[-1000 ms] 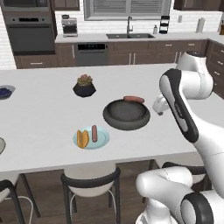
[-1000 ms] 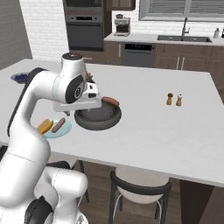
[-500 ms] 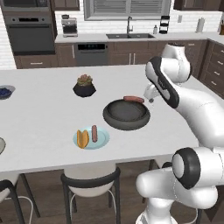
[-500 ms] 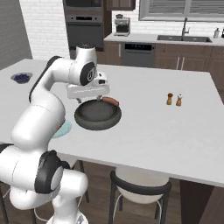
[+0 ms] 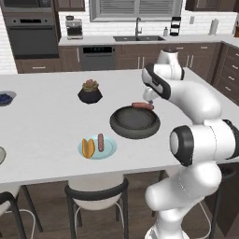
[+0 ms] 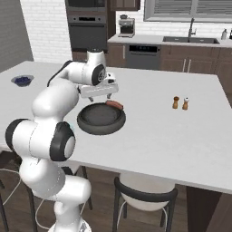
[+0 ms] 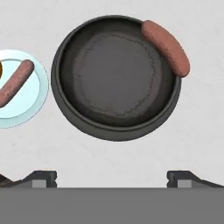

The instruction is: Place one bun and one sausage from the bowl on each plate.

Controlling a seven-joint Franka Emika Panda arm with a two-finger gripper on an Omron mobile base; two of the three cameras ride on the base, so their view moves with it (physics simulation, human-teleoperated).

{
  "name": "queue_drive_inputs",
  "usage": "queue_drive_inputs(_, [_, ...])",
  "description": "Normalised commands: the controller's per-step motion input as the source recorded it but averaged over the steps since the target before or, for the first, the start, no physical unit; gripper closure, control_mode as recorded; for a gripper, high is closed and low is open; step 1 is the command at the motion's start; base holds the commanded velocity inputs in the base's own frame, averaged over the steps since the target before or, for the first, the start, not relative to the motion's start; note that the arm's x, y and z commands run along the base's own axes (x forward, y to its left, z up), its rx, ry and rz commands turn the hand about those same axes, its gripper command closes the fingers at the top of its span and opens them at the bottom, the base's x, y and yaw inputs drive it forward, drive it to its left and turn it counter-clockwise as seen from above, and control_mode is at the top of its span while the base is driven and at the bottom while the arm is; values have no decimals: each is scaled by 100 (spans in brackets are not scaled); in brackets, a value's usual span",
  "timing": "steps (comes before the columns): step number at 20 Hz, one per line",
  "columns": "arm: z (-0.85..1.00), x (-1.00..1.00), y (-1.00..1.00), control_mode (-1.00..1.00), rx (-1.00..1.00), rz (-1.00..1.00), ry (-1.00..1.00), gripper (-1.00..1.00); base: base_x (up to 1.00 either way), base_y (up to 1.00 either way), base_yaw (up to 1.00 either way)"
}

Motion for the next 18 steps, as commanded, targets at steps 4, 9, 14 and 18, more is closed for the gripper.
queue_drive_inputs(4, [-38,95,0,-100,0,0,-17,-100,0,0,0])
queue_drive_inputs(9, [-12,95,-1,-100,0,0,19,-100,0,0,0])
queue_drive_inputs(14, [-2,79,-8,-100,1,0,46,-100,0,0,0])
queue_drive_inputs(18, [-33,11,0,-100,0,0,5,-100,0,0,0])
